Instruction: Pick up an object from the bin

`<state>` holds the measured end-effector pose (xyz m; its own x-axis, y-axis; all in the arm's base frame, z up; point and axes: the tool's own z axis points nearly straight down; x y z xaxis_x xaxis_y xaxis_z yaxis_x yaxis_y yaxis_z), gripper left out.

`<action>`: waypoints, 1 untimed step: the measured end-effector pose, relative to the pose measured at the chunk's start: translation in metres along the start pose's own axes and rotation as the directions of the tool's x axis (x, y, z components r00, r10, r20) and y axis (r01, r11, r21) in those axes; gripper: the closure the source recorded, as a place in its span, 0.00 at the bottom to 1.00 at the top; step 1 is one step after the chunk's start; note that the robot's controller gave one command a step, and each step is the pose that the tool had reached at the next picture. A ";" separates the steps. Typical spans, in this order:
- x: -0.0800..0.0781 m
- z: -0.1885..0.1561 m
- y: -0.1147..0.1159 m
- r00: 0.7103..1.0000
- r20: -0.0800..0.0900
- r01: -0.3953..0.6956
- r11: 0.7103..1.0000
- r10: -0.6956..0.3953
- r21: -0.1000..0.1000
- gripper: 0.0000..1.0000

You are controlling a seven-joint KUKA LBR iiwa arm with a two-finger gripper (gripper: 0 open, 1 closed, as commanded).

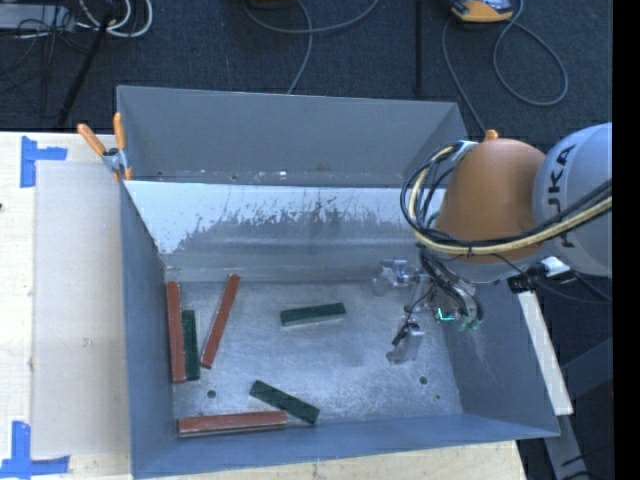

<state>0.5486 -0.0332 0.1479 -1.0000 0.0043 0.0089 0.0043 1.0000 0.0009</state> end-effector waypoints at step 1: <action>-0.030 0.083 0.087 0.999 0.004 0.048 0.999 -0.048 -0.002 0.00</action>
Offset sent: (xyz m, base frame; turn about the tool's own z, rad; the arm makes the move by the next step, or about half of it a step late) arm 0.0305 0.0805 -0.0779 -0.0399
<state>0.5781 0.0533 0.0652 -0.9990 -0.0438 0.0050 -0.0438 0.9990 0.0037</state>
